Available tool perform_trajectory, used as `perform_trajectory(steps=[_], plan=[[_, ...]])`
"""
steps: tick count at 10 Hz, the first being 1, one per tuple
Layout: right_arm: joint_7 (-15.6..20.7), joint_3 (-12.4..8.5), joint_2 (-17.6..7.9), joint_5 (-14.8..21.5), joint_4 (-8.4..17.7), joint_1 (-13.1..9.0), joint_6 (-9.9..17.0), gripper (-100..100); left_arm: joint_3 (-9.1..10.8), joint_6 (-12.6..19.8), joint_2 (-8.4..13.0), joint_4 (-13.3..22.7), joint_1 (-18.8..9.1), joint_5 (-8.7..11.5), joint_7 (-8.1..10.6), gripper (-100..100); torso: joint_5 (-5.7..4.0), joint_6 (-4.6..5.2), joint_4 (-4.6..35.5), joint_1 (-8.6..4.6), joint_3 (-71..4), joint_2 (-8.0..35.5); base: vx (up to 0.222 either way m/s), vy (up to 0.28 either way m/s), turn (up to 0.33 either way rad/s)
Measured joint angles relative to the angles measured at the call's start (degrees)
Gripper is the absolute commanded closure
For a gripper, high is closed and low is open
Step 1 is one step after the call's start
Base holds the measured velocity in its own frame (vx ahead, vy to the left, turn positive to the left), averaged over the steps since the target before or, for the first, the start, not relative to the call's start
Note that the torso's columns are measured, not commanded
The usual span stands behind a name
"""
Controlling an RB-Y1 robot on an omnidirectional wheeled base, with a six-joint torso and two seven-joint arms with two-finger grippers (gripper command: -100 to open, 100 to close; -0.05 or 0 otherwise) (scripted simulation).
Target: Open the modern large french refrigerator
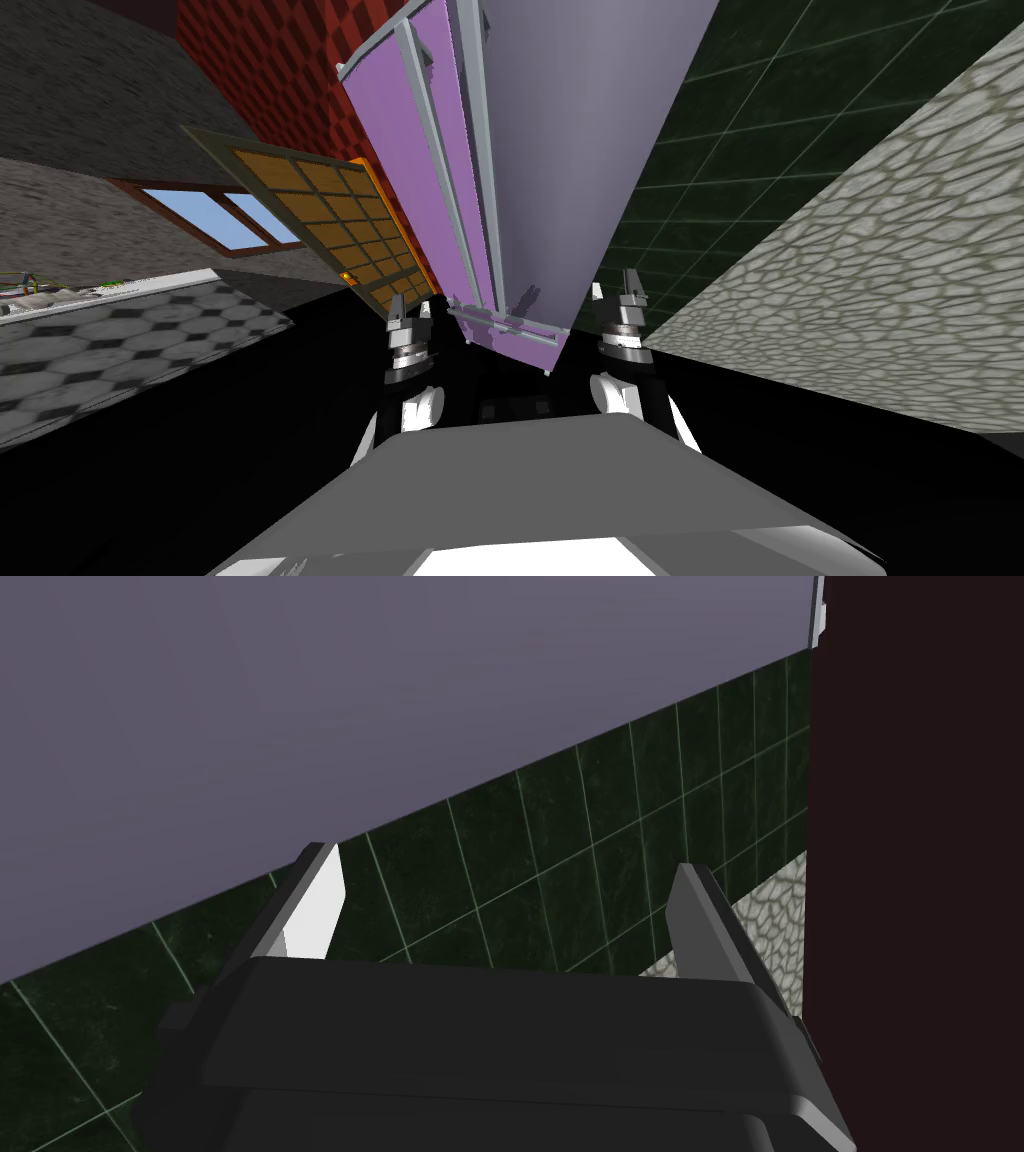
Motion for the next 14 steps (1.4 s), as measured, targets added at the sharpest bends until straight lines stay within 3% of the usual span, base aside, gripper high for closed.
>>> perform_trajectory(steps=[2,9,10,11,14], plan=[[0.00,0.00,0.00,0.00,0.00,0.00,0.00,0,0.00,0.00,0.00,0.00,0.00,0.00,0.00,0,0.00,0.00,6.00,0.00,-12.00,5.97,0.000,0.000,0.000],[0.00,0.00,0.00,0.00,-0.02,0.00,-0.01,0,0.00,-0.01,0.00,-0.02,0.00,0.00,0.00,0,0.00,0.00,35.37,0.00,-70.73,35.39,0.000,0.000,0.000],[0.00,0.00,0.00,0.00,-0.02,0.00,-0.01,0,0.00,-0.01,0.00,-0.02,0.00,0.00,0.00,-100,0.00,0.00,39.60,0.00,-79.19,39.62,0.012,-0.019,0.020],[0.00,0.00,0.00,0.00,0.00,0.00,0.00,0,-0.11,-0.20,1.48,0.50,-0.07,-0.06,-0.07,-100,-0.01,0.00,41.48,-0.04,-83.14,41.53,0.012,-0.048,0.037],[0.00,0.01,0.01,0.00,0.01,0.01,0.00,0,-0.16,-1.28,6.66,3.28,-0.72,-0.11,-0.19,-100,-0.04,0.00,42.26,-0.14,-84.57,42.24,0.021,-0.088,0.044]])
